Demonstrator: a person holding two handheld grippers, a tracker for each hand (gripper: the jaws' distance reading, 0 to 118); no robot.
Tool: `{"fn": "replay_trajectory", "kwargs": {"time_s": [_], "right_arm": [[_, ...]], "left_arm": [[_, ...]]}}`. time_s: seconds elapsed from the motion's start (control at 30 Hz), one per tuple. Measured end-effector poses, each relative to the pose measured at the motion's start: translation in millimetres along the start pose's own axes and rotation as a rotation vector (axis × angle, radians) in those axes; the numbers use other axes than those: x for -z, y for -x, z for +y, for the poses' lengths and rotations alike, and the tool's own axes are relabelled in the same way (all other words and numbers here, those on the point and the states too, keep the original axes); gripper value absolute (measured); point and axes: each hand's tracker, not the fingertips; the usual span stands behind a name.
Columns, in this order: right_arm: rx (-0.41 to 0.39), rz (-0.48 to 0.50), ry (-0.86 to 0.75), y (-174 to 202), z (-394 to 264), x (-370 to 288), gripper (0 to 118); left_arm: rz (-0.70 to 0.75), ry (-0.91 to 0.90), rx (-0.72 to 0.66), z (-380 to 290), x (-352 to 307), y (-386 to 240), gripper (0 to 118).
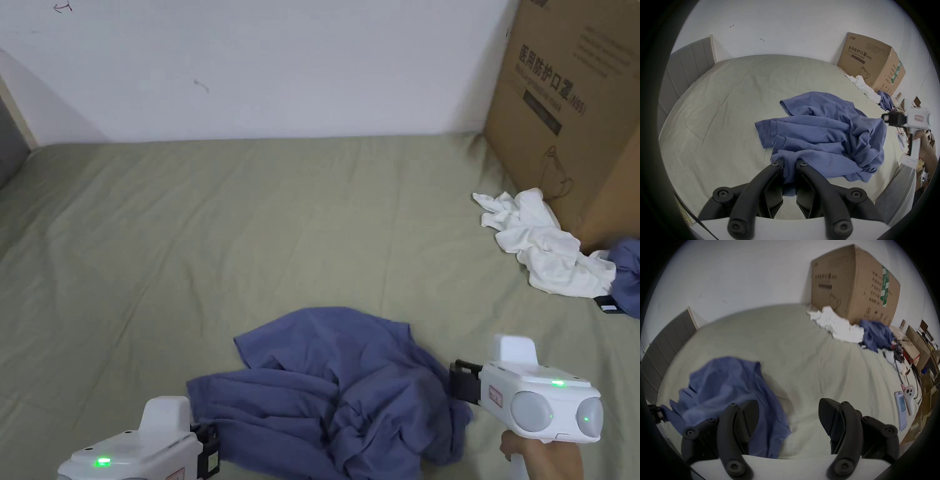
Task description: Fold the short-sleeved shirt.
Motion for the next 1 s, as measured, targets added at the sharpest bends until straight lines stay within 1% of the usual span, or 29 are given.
{"fn": "replay_trajectory", "kwargs": {"time_s": [0.03, 0.07, 0.13, 0.17, 0.2, 0.23, 0.3, 0.33, 0.37, 0.43, 0.5, 0.6, 0.7, 0.77, 0.8, 0.83, 1.0], "right_arm": [[-0.008, 0.002, 0.037, 2, -1, 8, 76], [-0.003, 0.001, 0.058, 4, -2, 17, 76], [-0.017, 0.006, 0.105, 7, -7, 28, 73], [-0.030, 0.006, 0.131, 10, -9, 32, 70], [-0.044, 0.006, 0.155, 12, -9, 36, 63], [-0.057, 0.017, 0.161, 16, -10, 38, 46], [-0.082, 0.027, 0.165, 22, -10, 40, 19], [-0.091, 0.057, 0.158, 24, -11, 40, 12], [-0.094, 0.071, 0.159, 26, -10, 40, 10], [-0.087, 0.059, 0.158, 22, -18, 29, 8], [-0.055, 0.080, 0.110, 20, -11, 18, 7], [-0.047, 0.117, 0.008, 20, 0, -19, 7], [-0.041, 0.150, -0.109, 15, 25, -59, 7], [-0.030, 0.177, -0.182, 10, 46, -86, 7], [-0.026, 0.185, -0.223, -4, 51, -88, 7], [-0.029, 0.189, -0.258, -10, 61, -99, 7], [-0.029, 0.210, -0.392, -25, 107, -148, 7]], "left_arm": [[0.001, 0.002, 0.000, 1, 0, -1, 10], [0.000, 0.003, -0.001, 3, 1, -1, 10], [-0.007, 0.001, -0.003, 4, 1, -1, 10], [-0.008, 0.003, -0.004, 4, 1, -1, 10], [-0.008, 0.004, -0.005, 5, 2, 0, 10], [-0.009, 0.005, -0.005, 5, 2, 0, 10], [-0.010, 0.004, -0.005, 5, 2, 0, 10], [-0.012, 0.004, -0.008, 5, 1, 0, 10], [-0.015, 0.004, -0.011, 5, 0, 0, 10], [-0.020, 0.002, -0.019, 4, -2, 2, 10], [-0.026, -0.007, -0.032, 4, -4, 5, 10], [-0.057, -0.034, -0.094, 8, -11, 11, 10], [-0.076, -0.077, -0.147, 20, -21, 19, 10], [-0.080, -0.116, -0.170, 35, -30, 25, 10], [-0.086, -0.133, -0.176, 44, -36, 29, 10], [-0.084, -0.159, -0.180, 53, -42, 32, 10], [-0.027, -0.284, -0.168, 114, -72, 51, 10]]}}
